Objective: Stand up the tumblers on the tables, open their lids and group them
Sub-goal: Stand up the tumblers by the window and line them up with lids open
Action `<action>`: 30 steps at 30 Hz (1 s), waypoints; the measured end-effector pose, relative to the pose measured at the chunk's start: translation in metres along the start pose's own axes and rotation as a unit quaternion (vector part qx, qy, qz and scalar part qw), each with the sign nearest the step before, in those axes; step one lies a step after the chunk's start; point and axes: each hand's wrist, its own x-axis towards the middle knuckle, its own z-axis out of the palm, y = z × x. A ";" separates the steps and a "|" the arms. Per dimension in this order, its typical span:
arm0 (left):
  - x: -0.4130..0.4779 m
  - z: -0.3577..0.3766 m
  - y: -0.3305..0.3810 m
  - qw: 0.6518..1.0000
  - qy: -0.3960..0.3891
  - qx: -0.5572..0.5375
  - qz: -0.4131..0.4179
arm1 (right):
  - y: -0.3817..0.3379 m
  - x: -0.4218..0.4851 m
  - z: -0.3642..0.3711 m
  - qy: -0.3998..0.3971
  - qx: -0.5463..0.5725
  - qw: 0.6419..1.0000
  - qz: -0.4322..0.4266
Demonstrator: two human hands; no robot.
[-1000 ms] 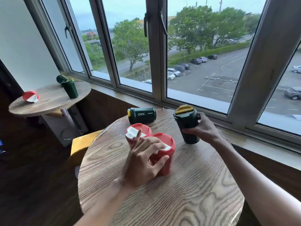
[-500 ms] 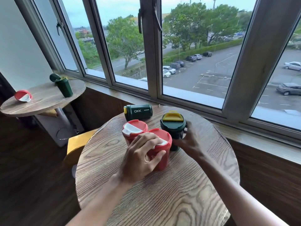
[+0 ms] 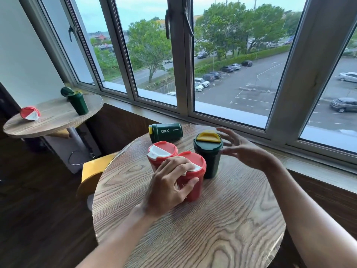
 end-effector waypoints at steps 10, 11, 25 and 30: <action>0.001 0.001 -0.001 1.000 0.013 0.006 0.006 | -0.078 0.045 0.028 -0.157 -0.480 0.857 0.101; 0.001 0.001 -0.001 1.000 0.012 0.005 0.007 | -0.080 0.048 0.033 -0.156 -0.509 0.840 0.103; 0.000 0.001 0.000 1.000 0.014 0.003 0.010 | -0.086 0.048 0.054 -0.108 -0.583 0.803 0.060; 0.000 0.002 -0.001 1.000 0.014 0.005 0.009 | -0.087 0.044 0.054 -0.115 -0.580 0.804 0.070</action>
